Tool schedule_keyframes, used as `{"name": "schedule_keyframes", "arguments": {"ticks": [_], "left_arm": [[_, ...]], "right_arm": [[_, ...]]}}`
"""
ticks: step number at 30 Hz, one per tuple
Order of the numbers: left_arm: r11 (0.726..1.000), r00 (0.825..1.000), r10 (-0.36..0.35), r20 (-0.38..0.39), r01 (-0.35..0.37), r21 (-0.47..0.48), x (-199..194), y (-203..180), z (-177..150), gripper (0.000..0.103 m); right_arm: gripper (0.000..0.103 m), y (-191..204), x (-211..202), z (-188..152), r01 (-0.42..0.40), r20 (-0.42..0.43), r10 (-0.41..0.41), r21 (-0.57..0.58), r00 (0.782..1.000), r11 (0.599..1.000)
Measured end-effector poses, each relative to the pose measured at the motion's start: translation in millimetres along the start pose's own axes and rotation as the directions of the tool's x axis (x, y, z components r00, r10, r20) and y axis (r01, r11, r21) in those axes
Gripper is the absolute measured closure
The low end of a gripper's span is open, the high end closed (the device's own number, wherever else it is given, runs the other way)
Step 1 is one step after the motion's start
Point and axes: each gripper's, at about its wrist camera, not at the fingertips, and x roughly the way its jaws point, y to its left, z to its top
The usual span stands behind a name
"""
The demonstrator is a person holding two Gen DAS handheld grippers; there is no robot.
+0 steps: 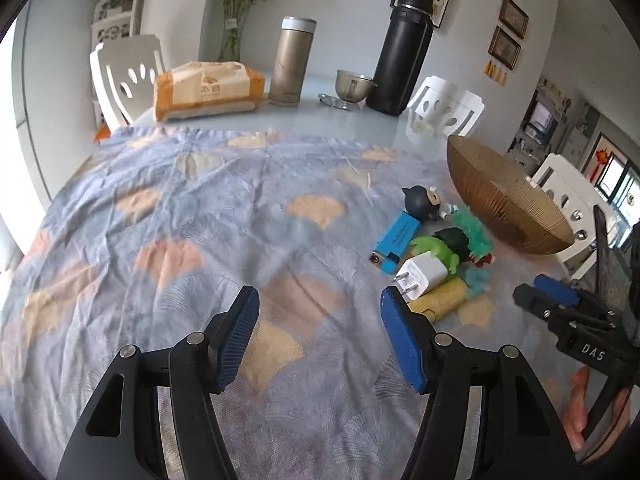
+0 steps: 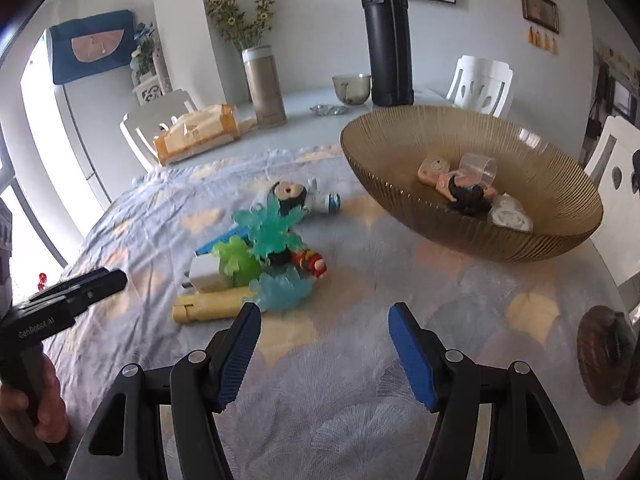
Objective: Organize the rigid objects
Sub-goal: 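Grasp yellow tube with left gripper while right gripper grasps green toy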
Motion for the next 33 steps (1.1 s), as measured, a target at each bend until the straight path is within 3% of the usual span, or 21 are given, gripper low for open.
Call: {"name": "schedule_keyframes", "arguments": {"ticks": [10, 15, 25, 27, 29, 31, 33], "left_arm": [[0.994, 0.999, 0.049, -0.006, -0.048, 0.102, 1.9, -16.6, -3.3, 0.042], [0.995, 0.999, 0.044, -0.015, -0.043, 0.088, 3.1, -13.4, -3.1, 0.042], [0.989, 0.998, 0.034, -0.046, -0.027, 0.145, 6.6, -24.1, -5.9, 0.042], [0.986, 0.995, -0.011, -0.095, 0.026, 0.163, 10.7, -29.7, -5.5, 0.042], [0.981, 0.981, -0.112, -0.16, 0.135, 0.14, 13.8, -34.8, -3.3, 0.042], [0.962, 0.955, -0.194, -0.225, 0.23, 0.146, 18.9, -45.3, -0.2, 0.042], [0.95, 0.946, -0.185, -0.268, 0.242, 0.198, 27.4, -57.3, 0.3, 0.042]], "right_arm": [[0.036, 14.7, 8.6, -1.8, 0.071, -0.016, -0.072, -0.065, 0.997, 0.995], [0.023, 13.4, 6.7, -1.2, 0.074, -0.005, -0.074, -0.057, 0.997, 0.996], [0.023, 14.5, 9.9, -1.0, 0.076, -0.022, -0.077, -0.06, 0.997, 0.995], [0.023, 10.7, 16.3, 1.6, 0.035, -0.065, -0.038, -0.045, 0.997, 0.998], [0.023, 3.9, 27.3, 4.4, -0.056, -0.158, 0.058, 0.017, 0.986, 0.998], [0.023, -12.5, 34.2, 8.0, -0.207, -0.194, 0.248, 0.209, 0.949, 0.956], [0.023, -20.3, 40.6, 14.2, -0.262, -0.195, 0.327, 0.296, 0.925, 0.918]]}}
